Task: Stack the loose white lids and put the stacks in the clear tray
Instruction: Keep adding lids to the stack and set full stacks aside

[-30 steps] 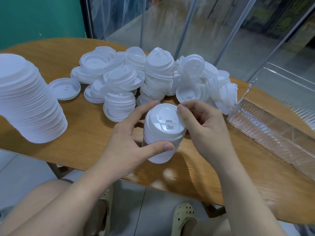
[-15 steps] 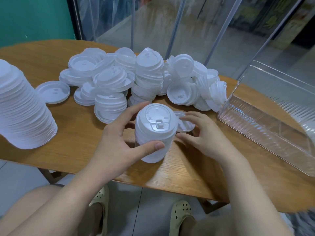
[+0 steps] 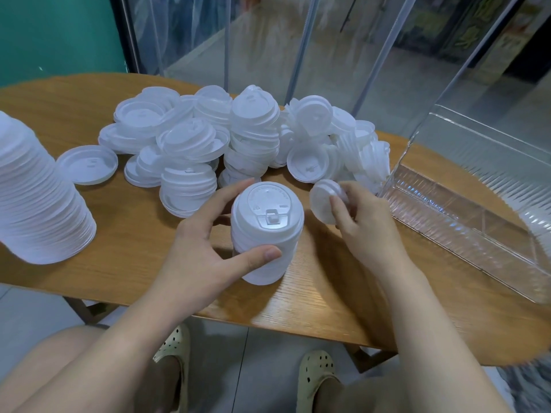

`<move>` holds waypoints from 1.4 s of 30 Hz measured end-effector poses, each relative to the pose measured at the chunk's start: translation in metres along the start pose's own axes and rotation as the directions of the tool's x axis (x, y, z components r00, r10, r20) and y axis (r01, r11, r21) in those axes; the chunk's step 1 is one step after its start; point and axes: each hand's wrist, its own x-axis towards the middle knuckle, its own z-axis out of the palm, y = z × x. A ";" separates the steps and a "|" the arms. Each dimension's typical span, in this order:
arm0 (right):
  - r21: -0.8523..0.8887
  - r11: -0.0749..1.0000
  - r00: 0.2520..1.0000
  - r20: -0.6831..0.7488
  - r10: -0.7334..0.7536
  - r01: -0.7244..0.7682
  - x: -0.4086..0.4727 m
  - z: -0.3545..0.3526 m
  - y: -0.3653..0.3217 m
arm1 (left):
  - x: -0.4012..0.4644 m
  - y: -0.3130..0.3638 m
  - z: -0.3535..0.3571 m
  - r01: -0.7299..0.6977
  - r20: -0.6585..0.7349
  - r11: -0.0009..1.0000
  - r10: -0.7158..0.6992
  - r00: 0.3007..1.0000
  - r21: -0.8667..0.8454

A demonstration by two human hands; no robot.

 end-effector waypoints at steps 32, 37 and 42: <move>0.465 0.883 0.995 -0.045 0.095 -0.063 -0.003 -0.022 -0.049 | 0.000 0.004 -0.001 0.009 0.010 1.000 -0.009 1.000 -0.023; 0.559 0.829 0.998 0.029 -0.059 0.033 -0.013 -0.020 -0.077 | -0.001 0.006 0.000 0.009 0.008 0.999 -0.009 1.000 -0.033; 0.433 0.900 0.957 0.238 -0.165 0.047 -0.014 -0.011 -0.083 | 0.000 0.009 -0.001 -0.003 0.013 0.999 0.003 1.000 -0.047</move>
